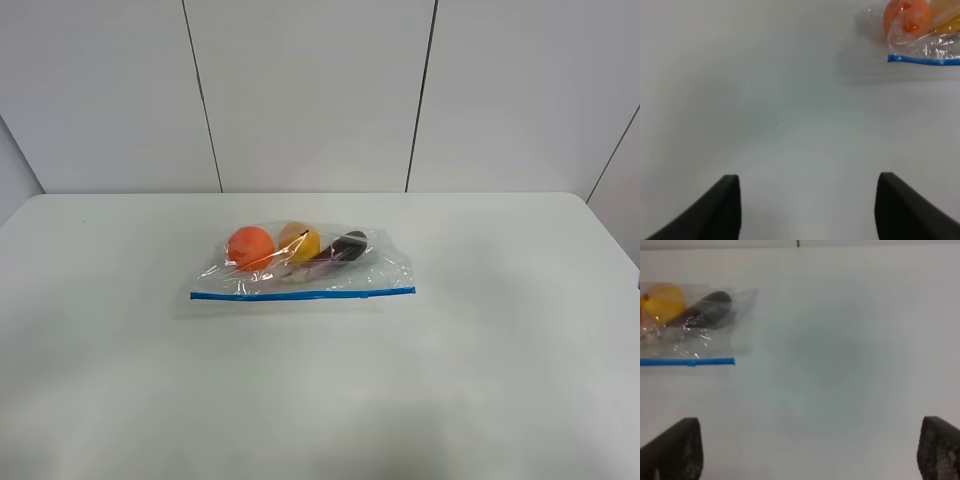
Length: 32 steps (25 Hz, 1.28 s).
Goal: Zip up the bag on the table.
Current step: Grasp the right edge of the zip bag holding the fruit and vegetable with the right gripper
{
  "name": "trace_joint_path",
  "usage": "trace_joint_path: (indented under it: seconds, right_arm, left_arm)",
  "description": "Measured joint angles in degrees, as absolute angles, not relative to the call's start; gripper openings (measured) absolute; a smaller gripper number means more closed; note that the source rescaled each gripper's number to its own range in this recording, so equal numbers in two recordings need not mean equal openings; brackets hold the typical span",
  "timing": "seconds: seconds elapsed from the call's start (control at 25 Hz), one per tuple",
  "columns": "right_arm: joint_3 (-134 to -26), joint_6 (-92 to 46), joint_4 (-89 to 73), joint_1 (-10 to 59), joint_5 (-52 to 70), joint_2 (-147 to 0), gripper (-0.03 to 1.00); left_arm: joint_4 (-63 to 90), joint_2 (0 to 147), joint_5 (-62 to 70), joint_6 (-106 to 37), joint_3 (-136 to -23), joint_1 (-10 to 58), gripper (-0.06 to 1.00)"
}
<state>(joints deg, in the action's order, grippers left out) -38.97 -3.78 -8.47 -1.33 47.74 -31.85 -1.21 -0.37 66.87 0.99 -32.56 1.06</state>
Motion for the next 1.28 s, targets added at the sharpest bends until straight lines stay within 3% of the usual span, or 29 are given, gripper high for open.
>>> trace_joint_path:
  seconds: [0.48, 0.68, 1.28]
  right_arm:
    - [-54.88, -23.68, -33.99, -1.33, 45.24, -80.79, 0.94]
    - [-60.40, -33.85, -42.41, -1.33, 48.91, -97.16, 0.85]
    - [-65.41, -61.15, -60.89, -1.33, 53.14, -118.98, 0.82]
  left_arm:
    - [-1.21, -0.37, 66.87, 0.99, -32.56, 1.06, 0.69]
    - [-1.21, -0.37, 66.87, 0.99, -32.56, 1.06, 0.69]
    - [-1.21, -0.37, 66.87, 0.99, -32.56, 1.06, 0.69]
